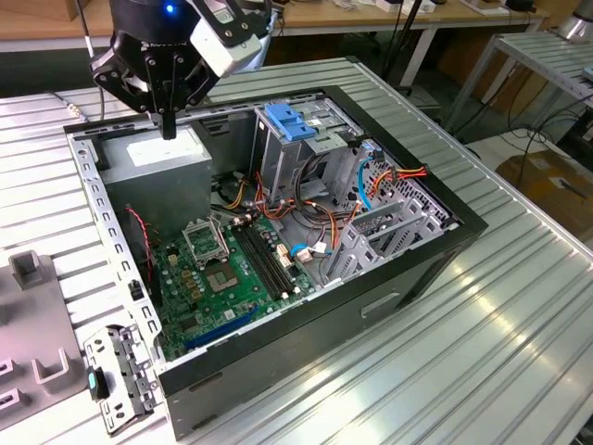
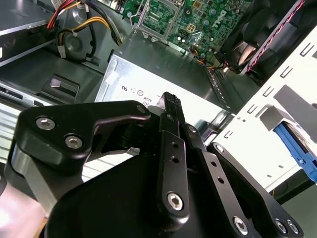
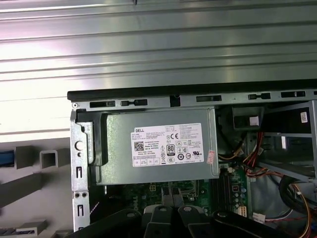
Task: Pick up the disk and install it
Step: 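Reach for the disk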
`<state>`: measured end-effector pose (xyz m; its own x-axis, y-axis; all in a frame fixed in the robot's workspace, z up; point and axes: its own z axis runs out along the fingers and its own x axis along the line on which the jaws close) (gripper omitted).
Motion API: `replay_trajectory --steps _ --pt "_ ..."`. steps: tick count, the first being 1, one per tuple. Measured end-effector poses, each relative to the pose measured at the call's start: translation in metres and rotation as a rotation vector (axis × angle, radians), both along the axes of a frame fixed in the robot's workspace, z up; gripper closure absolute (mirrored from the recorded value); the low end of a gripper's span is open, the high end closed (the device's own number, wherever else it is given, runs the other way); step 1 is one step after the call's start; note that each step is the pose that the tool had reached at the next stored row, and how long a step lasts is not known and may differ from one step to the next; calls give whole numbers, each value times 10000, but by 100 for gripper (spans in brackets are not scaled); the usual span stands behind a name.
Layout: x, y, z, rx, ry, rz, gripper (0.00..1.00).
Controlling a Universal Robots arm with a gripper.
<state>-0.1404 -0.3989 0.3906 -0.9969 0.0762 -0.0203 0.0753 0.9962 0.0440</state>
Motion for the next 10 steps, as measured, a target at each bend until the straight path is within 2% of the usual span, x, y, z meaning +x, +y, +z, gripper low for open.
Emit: replay_trajectory --steps 10 --pt "-49 0 -13 0 16 0 89"
